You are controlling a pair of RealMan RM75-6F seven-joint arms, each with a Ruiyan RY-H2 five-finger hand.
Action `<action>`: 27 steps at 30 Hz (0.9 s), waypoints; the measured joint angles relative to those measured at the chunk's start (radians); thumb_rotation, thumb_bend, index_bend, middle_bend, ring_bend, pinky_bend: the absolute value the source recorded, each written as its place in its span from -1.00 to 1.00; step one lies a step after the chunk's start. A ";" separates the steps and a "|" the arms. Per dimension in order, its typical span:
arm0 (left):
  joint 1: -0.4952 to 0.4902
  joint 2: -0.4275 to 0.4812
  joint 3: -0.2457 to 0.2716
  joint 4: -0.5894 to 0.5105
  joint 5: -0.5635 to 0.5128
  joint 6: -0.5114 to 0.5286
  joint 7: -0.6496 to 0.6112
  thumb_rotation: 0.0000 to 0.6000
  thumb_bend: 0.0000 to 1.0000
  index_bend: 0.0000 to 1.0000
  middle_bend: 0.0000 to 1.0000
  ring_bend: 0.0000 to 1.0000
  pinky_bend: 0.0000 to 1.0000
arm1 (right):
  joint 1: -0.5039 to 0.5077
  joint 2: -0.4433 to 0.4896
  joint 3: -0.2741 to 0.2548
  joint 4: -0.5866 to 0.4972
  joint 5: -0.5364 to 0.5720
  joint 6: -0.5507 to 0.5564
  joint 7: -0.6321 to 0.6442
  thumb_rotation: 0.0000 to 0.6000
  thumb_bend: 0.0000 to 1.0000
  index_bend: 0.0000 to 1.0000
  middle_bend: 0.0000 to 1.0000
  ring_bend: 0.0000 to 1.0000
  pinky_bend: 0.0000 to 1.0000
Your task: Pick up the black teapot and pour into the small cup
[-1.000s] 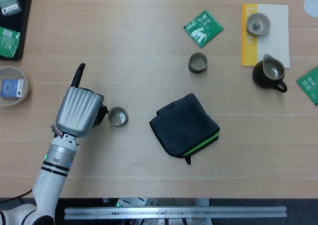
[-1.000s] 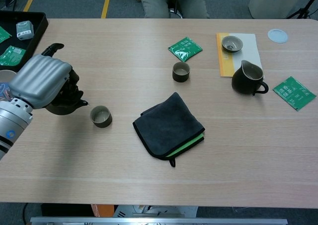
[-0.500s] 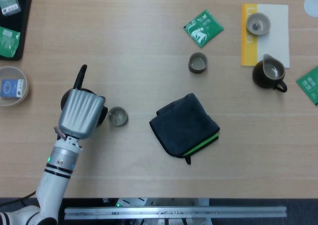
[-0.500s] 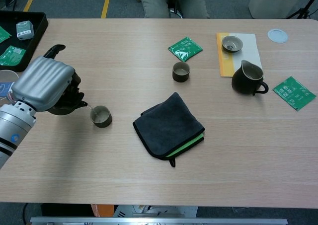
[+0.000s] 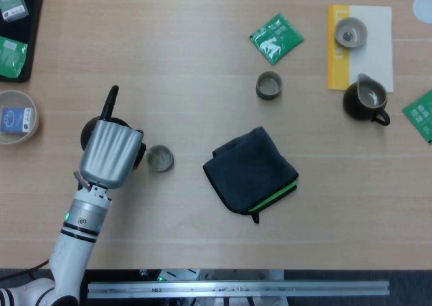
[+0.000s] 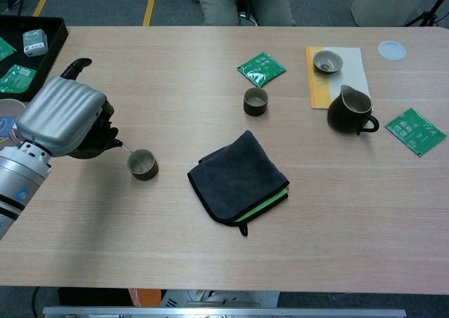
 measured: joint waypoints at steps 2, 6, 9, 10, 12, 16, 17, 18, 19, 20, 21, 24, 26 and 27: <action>0.002 0.001 -0.002 -0.001 0.002 0.000 0.000 0.91 -0.28 0.66 1.00 0.73 -0.84 | -0.001 0.001 0.000 0.000 0.000 0.001 0.000 1.00 -0.63 -0.08 -0.16 -0.43 -0.40; 0.003 0.003 -0.004 -0.004 0.000 -0.004 -0.003 0.92 -0.28 0.66 1.00 0.73 -0.84 | -0.002 0.002 0.001 -0.002 -0.001 0.004 -0.001 1.00 -0.63 -0.08 -0.16 -0.43 -0.40; 0.004 0.005 -0.005 -0.012 -0.007 -0.012 -0.012 0.92 -0.28 0.66 1.00 0.73 -0.84 | -0.002 0.003 0.001 -0.005 -0.001 0.005 -0.002 1.00 -0.63 -0.09 -0.16 -0.43 -0.40; 0.005 0.007 -0.006 -0.015 -0.010 -0.016 -0.015 0.91 -0.28 0.66 1.00 0.73 -0.84 | -0.002 0.004 0.001 -0.006 -0.001 0.005 -0.003 1.00 -0.63 -0.09 -0.16 -0.43 -0.40; 0.005 0.010 -0.008 -0.023 -0.022 -0.025 -0.027 0.91 -0.28 0.66 1.00 0.73 -0.84 | -0.003 0.004 0.001 -0.007 -0.002 0.005 -0.004 1.00 -0.63 -0.09 -0.16 -0.43 -0.40; 0.003 0.016 -0.015 -0.033 -0.043 -0.043 -0.048 0.91 -0.28 0.66 0.99 0.73 -0.84 | -0.002 0.004 0.002 -0.009 -0.002 0.005 -0.007 1.00 -0.63 -0.08 -0.16 -0.43 -0.40; 0.003 0.017 -0.017 -0.035 -0.051 -0.048 -0.058 0.91 -0.28 0.66 0.99 0.73 -0.84 | -0.001 0.004 0.002 -0.010 -0.002 0.004 -0.009 1.00 -0.63 -0.08 -0.16 -0.43 -0.40; 0.002 0.019 -0.020 -0.038 -0.058 -0.053 -0.067 0.91 -0.28 0.65 0.99 0.72 -0.84 | -0.001 0.004 0.002 -0.011 -0.002 0.003 -0.010 1.00 -0.63 -0.08 -0.16 -0.43 -0.40; 0.002 0.020 -0.023 -0.039 -0.065 -0.058 -0.076 0.90 -0.28 0.65 0.98 0.72 -0.84 | 0.000 0.004 0.001 -0.012 -0.002 0.001 -0.012 1.00 -0.63 -0.08 -0.16 -0.43 -0.40; 0.001 0.022 -0.026 -0.041 -0.073 -0.064 -0.088 0.88 -0.28 0.65 0.98 0.72 -0.84 | 0.000 0.004 0.001 -0.013 -0.002 0.000 -0.014 1.00 -0.63 -0.08 -0.16 -0.43 -0.40; 0.000 0.024 -0.029 -0.042 -0.080 -0.069 -0.098 0.86 -0.28 0.65 0.97 0.71 -0.84 | 0.000 0.004 0.001 -0.015 -0.001 -0.001 -0.016 1.00 -0.63 -0.08 -0.16 -0.43 -0.40; -0.003 0.035 -0.039 -0.045 -0.099 -0.083 -0.128 0.83 -0.28 0.65 0.97 0.71 -0.84 | 0.000 0.005 0.003 -0.018 0.002 0.000 -0.021 1.00 -0.63 -0.08 -0.16 -0.43 -0.40; -0.005 0.043 -0.044 -0.044 -0.104 -0.088 -0.143 0.83 -0.28 0.65 0.97 0.71 -0.84 | 0.000 0.006 0.003 -0.021 0.002 0.000 -0.025 1.00 -0.63 -0.08 -0.16 -0.43 -0.40; -0.006 0.045 -0.046 -0.044 -0.106 -0.090 -0.152 0.83 -0.28 0.65 0.97 0.71 -0.84 | 0.000 0.006 0.004 -0.024 0.002 0.000 -0.028 1.00 -0.63 -0.08 -0.16 -0.43 -0.40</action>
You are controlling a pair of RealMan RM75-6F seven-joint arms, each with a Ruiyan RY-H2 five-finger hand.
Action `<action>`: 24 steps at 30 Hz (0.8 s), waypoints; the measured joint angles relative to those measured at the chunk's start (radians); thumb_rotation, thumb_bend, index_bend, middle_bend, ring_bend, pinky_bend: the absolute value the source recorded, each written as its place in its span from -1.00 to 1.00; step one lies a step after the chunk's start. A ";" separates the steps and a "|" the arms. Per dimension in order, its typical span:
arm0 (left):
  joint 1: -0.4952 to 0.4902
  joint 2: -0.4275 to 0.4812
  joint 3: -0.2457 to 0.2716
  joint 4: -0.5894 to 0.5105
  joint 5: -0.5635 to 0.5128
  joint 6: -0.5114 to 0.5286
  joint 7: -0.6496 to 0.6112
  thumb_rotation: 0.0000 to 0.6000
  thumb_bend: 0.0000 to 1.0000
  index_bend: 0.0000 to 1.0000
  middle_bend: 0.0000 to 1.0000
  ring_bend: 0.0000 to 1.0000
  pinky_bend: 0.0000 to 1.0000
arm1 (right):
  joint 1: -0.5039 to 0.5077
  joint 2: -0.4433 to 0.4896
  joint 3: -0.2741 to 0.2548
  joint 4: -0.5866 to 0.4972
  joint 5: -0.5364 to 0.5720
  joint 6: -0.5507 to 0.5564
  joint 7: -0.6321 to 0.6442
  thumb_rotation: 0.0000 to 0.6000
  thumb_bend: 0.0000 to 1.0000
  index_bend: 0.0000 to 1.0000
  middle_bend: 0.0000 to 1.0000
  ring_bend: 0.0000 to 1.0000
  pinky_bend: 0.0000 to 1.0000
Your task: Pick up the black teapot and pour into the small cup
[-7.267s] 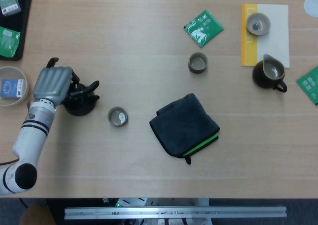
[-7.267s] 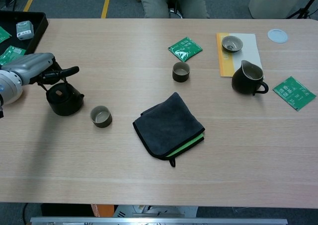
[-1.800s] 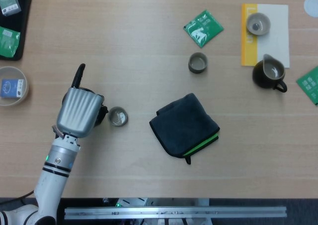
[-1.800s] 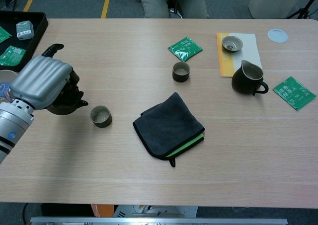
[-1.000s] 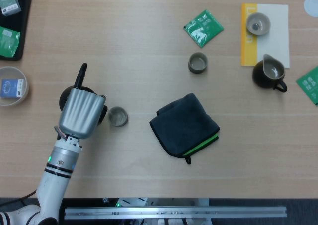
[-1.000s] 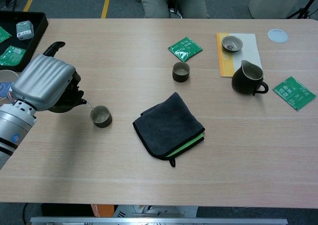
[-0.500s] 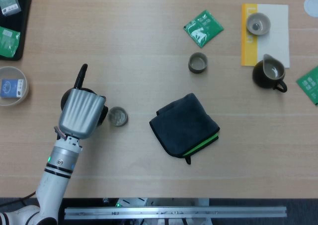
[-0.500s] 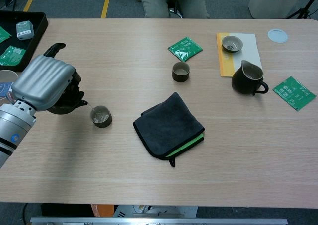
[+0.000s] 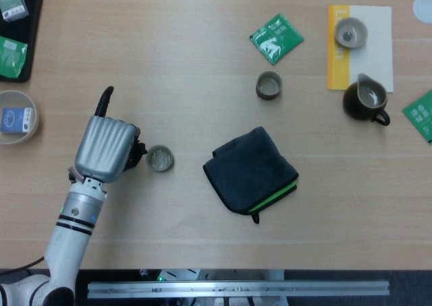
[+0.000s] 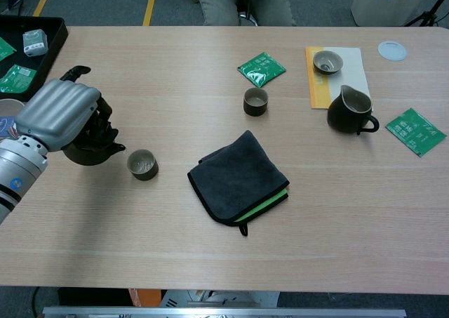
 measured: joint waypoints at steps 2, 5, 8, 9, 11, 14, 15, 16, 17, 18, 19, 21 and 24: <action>-0.003 0.008 -0.007 0.000 -0.006 -0.005 -0.024 0.85 -0.28 0.65 0.97 0.71 -0.84 | 0.001 0.001 0.000 -0.004 0.000 -0.001 -0.005 1.00 -0.63 -0.09 -0.16 -0.43 -0.40; -0.008 0.023 -0.021 -0.006 -0.023 -0.023 -0.067 0.84 -0.28 0.65 0.97 0.70 -0.84 | 0.002 0.002 0.001 -0.011 -0.002 -0.001 -0.013 1.00 -0.63 -0.09 -0.16 -0.43 -0.40; -0.018 0.046 -0.041 -0.017 -0.055 -0.053 -0.125 0.84 -0.28 0.65 0.95 0.69 -0.84 | 0.003 0.002 0.002 -0.018 -0.001 -0.002 -0.021 1.00 -0.63 -0.09 -0.16 -0.43 -0.40; -0.022 0.053 -0.048 -0.019 -0.063 -0.063 -0.143 0.84 -0.28 0.65 0.95 0.69 -0.84 | 0.004 0.002 0.002 -0.020 0.000 -0.003 -0.024 1.00 -0.63 -0.08 -0.16 -0.43 -0.40; -0.032 0.065 -0.066 -0.018 -0.078 -0.082 -0.185 0.84 -0.28 0.65 0.94 0.68 -0.84 | 0.004 0.003 0.002 -0.024 0.000 -0.004 -0.028 1.00 -0.63 -0.08 -0.16 -0.43 -0.40; -0.046 0.076 -0.087 -0.006 -0.095 -0.109 -0.246 0.84 -0.28 0.65 0.94 0.68 -0.84 | 0.005 0.004 0.004 -0.029 0.002 -0.004 -0.035 1.00 -0.63 -0.08 -0.16 -0.43 -0.40; -0.050 0.079 -0.092 -0.002 -0.099 -0.117 -0.266 0.84 -0.28 0.65 0.93 0.67 -0.84 | 0.005 0.004 0.004 -0.031 0.003 -0.004 -0.037 1.00 -0.63 -0.08 -0.16 -0.43 -0.40; -0.054 0.081 -0.097 0.004 -0.103 -0.125 -0.286 0.82 -0.28 0.65 0.93 0.67 -0.84 | 0.005 0.004 0.005 -0.032 0.005 -0.004 -0.039 1.00 -0.63 -0.08 -0.16 -0.43 -0.40; -0.059 0.083 -0.104 0.014 -0.106 -0.137 -0.315 0.83 -0.28 0.65 0.92 0.66 -0.84 | 0.004 0.004 0.005 -0.033 0.006 -0.004 -0.040 1.00 -0.63 -0.08 -0.16 -0.43 -0.40; -0.063 0.084 -0.108 0.022 -0.108 -0.145 -0.337 0.83 -0.28 0.64 0.91 0.66 -0.84 | 0.004 0.004 0.005 -0.034 0.008 -0.005 -0.041 1.00 -0.63 -0.09 -0.16 -0.43 -0.40; -0.067 0.085 -0.112 0.032 -0.111 -0.154 -0.359 0.83 -0.28 0.64 0.91 0.65 -0.84 | 0.004 0.004 0.005 -0.034 0.009 -0.006 -0.042 1.00 -0.63 -0.08 -0.16 -0.43 -0.40; -0.078 0.085 -0.120 0.059 -0.116 -0.177 -0.409 0.83 -0.28 0.63 0.89 0.63 -0.84 | 0.003 0.004 0.005 -0.035 0.011 -0.007 -0.043 1.00 -0.63 -0.09 -0.16 -0.43 -0.40; -0.094 0.081 -0.127 0.105 -0.126 -0.209 -0.458 0.82 -0.28 0.62 0.88 0.62 -0.84 | 0.003 0.004 0.006 -0.035 0.014 -0.007 -0.045 1.00 -0.63 -0.08 -0.16 -0.43 -0.40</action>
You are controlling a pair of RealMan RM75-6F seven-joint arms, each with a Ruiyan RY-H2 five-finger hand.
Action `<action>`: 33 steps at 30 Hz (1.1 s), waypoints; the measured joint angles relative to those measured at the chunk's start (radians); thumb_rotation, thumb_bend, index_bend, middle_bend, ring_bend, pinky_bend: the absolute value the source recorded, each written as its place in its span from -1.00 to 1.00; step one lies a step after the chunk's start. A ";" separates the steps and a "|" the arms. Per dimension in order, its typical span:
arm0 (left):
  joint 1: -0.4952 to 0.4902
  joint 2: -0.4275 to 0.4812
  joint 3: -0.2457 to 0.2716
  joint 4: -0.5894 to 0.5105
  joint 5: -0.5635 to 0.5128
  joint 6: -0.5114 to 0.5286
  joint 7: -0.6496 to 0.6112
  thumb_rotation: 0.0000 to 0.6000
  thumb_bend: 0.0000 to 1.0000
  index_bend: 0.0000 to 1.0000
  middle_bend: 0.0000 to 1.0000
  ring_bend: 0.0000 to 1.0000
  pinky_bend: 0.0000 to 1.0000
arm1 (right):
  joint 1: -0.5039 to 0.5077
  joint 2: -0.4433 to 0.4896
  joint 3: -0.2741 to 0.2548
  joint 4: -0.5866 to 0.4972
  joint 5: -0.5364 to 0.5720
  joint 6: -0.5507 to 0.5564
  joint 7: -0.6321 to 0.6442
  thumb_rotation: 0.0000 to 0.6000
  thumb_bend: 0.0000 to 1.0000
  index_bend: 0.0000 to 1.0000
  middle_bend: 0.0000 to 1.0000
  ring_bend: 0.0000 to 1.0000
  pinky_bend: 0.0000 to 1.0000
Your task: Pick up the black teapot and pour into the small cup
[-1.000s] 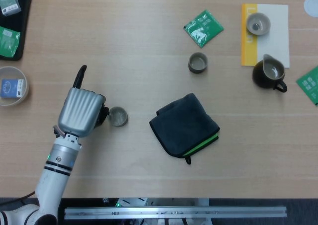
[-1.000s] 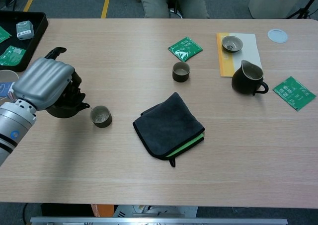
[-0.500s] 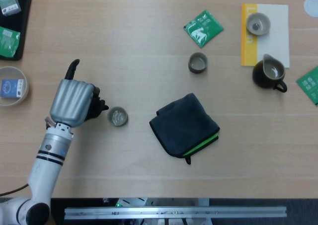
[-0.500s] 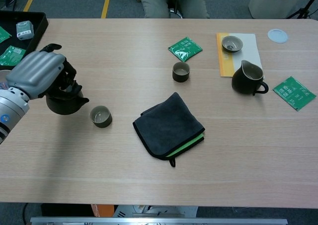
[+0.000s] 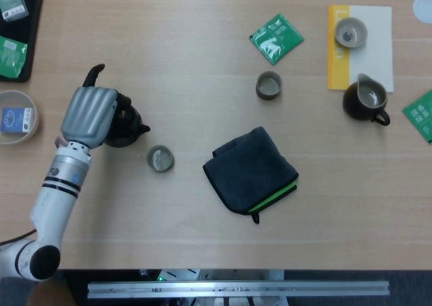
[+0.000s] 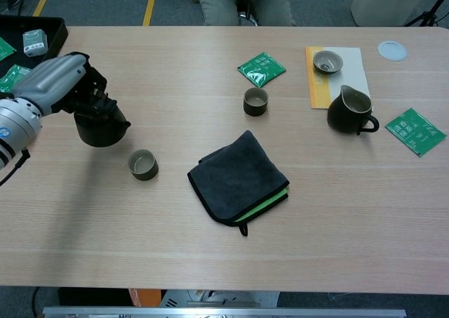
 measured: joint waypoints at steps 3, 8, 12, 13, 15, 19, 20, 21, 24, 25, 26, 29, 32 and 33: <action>-0.014 -0.008 -0.003 0.043 -0.010 -0.026 -0.032 0.81 -0.28 0.62 0.88 0.62 -0.84 | 0.000 0.000 0.001 -0.001 0.003 -0.002 -0.003 1.00 -0.63 -0.08 -0.16 -0.43 -0.40; -0.031 -0.028 -0.005 0.110 -0.025 -0.052 -0.076 0.80 -0.28 0.62 0.86 0.61 -0.84 | 0.002 -0.001 0.002 -0.002 0.007 -0.008 -0.008 1.00 -0.63 -0.08 -0.16 -0.43 -0.40; -0.039 -0.045 -0.005 0.161 -0.034 -0.067 -0.108 0.80 -0.28 0.61 0.85 0.59 -0.84 | 0.005 -0.002 0.003 -0.005 0.009 -0.013 -0.013 1.00 -0.63 -0.09 -0.16 -0.43 -0.40; -0.041 -0.049 -0.005 0.174 -0.036 -0.071 -0.117 0.80 -0.28 0.61 0.85 0.57 -0.84 | 0.005 -0.002 0.003 -0.006 0.009 -0.013 -0.014 1.00 -0.63 -0.09 -0.16 -0.43 -0.40; -0.044 -0.058 -0.005 0.203 -0.042 -0.080 -0.136 0.80 -0.28 0.61 0.84 0.56 -0.84 | 0.007 -0.003 0.003 -0.006 0.010 -0.016 -0.017 1.00 -0.63 -0.09 -0.16 -0.43 -0.40; -0.050 -0.073 -0.005 0.253 -0.050 -0.095 -0.169 0.79 -0.28 0.61 0.83 0.54 -0.84 | 0.008 -0.003 0.004 -0.008 0.012 -0.018 -0.021 1.00 -0.63 -0.09 -0.16 -0.43 -0.40; -0.051 -0.077 -0.005 0.266 -0.051 -0.099 -0.178 0.80 -0.28 0.61 0.83 0.54 -0.84 | 0.008 -0.004 0.004 -0.008 0.012 -0.019 -0.022 1.00 -0.63 -0.09 -0.16 -0.43 -0.40; -0.052 -0.080 -0.004 0.274 -0.053 -0.102 -0.184 0.81 -0.28 0.61 0.83 0.54 -0.84 | 0.009 -0.004 0.004 -0.009 0.012 -0.020 -0.023 1.00 -0.63 -0.09 -0.16 -0.43 -0.40; -0.055 -0.087 -0.002 0.297 -0.056 -0.110 -0.198 0.81 -0.28 0.60 0.82 0.53 -0.84 | 0.010 -0.004 0.004 -0.010 0.012 -0.021 -0.025 1.00 -0.63 -0.09 -0.16 -0.43 -0.40; -0.055 -0.089 -0.001 0.302 -0.057 -0.113 -0.200 0.81 -0.28 0.60 0.82 0.53 -0.84 | 0.010 -0.004 0.004 -0.011 0.012 -0.021 -0.025 1.00 -0.63 -0.08 -0.16 -0.43 -0.40; -0.056 -0.091 0.001 0.309 -0.059 -0.117 -0.202 0.80 -0.28 0.60 0.82 0.53 -0.84 | 0.010 -0.004 0.004 -0.011 0.012 -0.021 -0.025 1.00 -0.63 -0.08 -0.16 -0.43 -0.40; -0.057 -0.094 0.007 0.318 -0.064 -0.124 -0.204 0.80 -0.28 0.58 0.80 0.51 -0.84 | 0.010 -0.004 0.004 -0.011 0.012 -0.021 -0.026 1.00 -0.63 -0.09 -0.16 -0.43 -0.40; -0.058 -0.092 0.012 0.318 -0.067 -0.130 -0.200 0.77 -0.28 0.55 0.76 0.48 -0.84 | 0.010 -0.004 0.004 -0.010 0.012 -0.020 -0.025 1.00 -0.63 -0.09 -0.16 -0.43 -0.40; -0.058 -0.092 0.012 0.317 -0.067 -0.130 -0.199 0.77 -0.28 0.54 0.74 0.46 -0.84 | 0.010 -0.004 0.004 -0.010 0.012 -0.020 -0.025 1.00 -0.63 -0.08 -0.16 -0.43 -0.40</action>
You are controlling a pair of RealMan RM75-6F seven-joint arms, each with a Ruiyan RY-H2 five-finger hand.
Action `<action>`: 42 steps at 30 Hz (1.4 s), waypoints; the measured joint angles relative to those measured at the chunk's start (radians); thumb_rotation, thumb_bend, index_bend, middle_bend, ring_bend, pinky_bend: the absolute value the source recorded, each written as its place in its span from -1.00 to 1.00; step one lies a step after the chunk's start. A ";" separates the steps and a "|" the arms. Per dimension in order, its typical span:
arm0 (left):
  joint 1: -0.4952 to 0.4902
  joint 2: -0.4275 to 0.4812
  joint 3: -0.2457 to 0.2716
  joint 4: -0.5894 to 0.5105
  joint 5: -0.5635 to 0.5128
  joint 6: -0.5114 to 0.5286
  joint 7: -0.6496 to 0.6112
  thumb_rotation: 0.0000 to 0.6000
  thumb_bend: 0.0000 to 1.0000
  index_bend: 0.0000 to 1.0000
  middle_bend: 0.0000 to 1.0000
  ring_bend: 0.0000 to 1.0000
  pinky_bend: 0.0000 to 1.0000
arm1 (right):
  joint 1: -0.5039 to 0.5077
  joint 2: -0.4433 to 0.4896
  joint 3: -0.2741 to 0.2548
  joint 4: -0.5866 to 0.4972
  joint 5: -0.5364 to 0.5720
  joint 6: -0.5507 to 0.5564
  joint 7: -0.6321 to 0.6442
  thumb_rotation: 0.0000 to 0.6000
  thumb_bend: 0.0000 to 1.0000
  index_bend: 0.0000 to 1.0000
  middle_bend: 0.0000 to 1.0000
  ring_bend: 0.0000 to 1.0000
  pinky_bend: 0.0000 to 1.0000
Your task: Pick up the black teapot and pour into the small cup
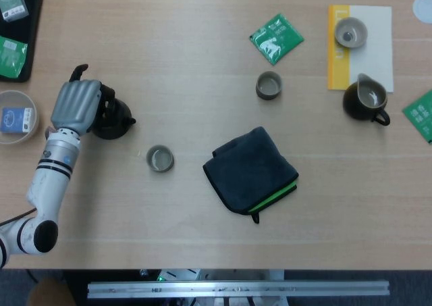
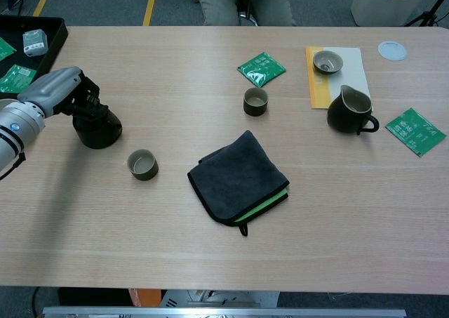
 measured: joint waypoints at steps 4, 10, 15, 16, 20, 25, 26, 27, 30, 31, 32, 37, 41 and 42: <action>-0.002 0.007 0.004 -0.008 -0.004 -0.005 0.010 0.74 -0.28 0.36 0.54 0.27 -0.84 | 0.000 0.000 0.000 0.001 -0.001 0.000 0.003 1.00 -0.63 -0.08 -0.16 -0.43 -0.40; -0.004 0.028 0.007 -0.042 -0.010 -0.002 0.038 0.54 -0.28 0.03 0.31 -0.04 -0.84 | 0.002 -0.003 0.000 0.006 -0.002 -0.002 0.008 1.00 -0.63 -0.09 -0.16 -0.43 -0.40; -0.006 0.058 0.011 -0.091 -0.026 -0.001 0.076 0.35 -0.28 -0.28 0.00 -0.37 -0.84 | 0.003 -0.005 0.001 0.011 -0.002 -0.003 0.013 1.00 -0.63 -0.08 -0.16 -0.43 -0.40; -0.007 0.066 0.011 -0.103 -0.032 -0.003 0.084 0.35 -0.28 -0.33 -0.08 -0.44 -0.84 | 0.004 -0.006 0.001 0.012 -0.002 -0.003 0.014 1.00 -0.63 -0.08 -0.16 -0.43 -0.40; -0.012 0.101 0.013 -0.163 -0.061 -0.011 0.116 0.34 -0.29 -0.47 -0.35 -0.63 -0.84 | 0.005 -0.009 0.001 0.018 -0.003 -0.004 0.019 1.00 -0.63 -0.08 -0.16 -0.43 -0.40; -0.010 0.127 0.008 -0.209 -0.062 0.002 0.105 0.35 -0.28 -0.58 -0.55 -0.74 -0.84 | 0.006 -0.009 0.002 0.021 -0.002 -0.004 0.021 1.00 -0.63 -0.08 -0.16 -0.43 -0.40; -0.008 0.132 0.007 -0.216 -0.054 0.008 0.095 0.34 -0.28 -0.59 -0.57 -0.75 -0.84 | 0.006 -0.008 0.002 0.020 -0.003 -0.004 0.021 1.00 -0.63 -0.08 -0.16 -0.43 -0.40; -0.006 0.136 0.006 -0.221 -0.048 0.014 0.087 0.34 -0.28 -0.60 -0.58 -0.76 -0.84 | 0.006 -0.008 0.002 0.019 -0.004 -0.004 0.020 1.00 -0.63 -0.08 -0.16 -0.43 -0.40; 0.003 0.146 0.005 -0.232 -0.022 0.035 0.058 0.34 -0.29 -0.61 -0.59 -0.76 -0.84 | 0.007 -0.007 0.001 0.017 -0.005 -0.005 0.017 1.00 -0.63 -0.08 -0.16 -0.43 -0.40; 0.007 0.149 0.005 -0.235 -0.013 0.043 0.047 0.36 -0.29 -0.61 -0.59 -0.76 -0.84 | 0.008 -0.006 0.001 0.016 -0.006 -0.005 0.016 1.00 -0.63 -0.08 -0.16 -0.43 -0.40; 0.013 0.154 0.006 -0.239 0.000 0.056 0.032 0.40 -0.29 -0.61 -0.59 -0.76 -0.84 | 0.008 -0.006 0.001 0.015 -0.008 -0.005 0.015 1.00 -0.63 -0.08 -0.16 -0.43 -0.40; 0.053 0.177 0.013 -0.252 0.055 0.137 -0.008 0.91 -0.28 -0.61 -0.59 -0.76 -0.84 | 0.009 -0.006 -0.003 0.009 -0.017 -0.003 0.009 1.00 -0.63 -0.08 -0.16 -0.43 -0.40; 0.108 0.206 0.033 -0.261 0.106 0.239 -0.019 1.00 -0.28 -0.60 -0.58 -0.76 -0.84 | 0.010 -0.006 -0.009 0.000 -0.025 -0.006 -0.002 1.00 -0.63 -0.08 -0.16 -0.43 -0.40; 0.122 0.213 0.038 -0.263 0.116 0.262 -0.017 1.00 -0.28 -0.60 -0.58 -0.76 -0.84 | 0.011 -0.006 -0.011 -0.003 -0.027 -0.007 -0.005 1.00 -0.63 -0.08 -0.16 -0.43 -0.40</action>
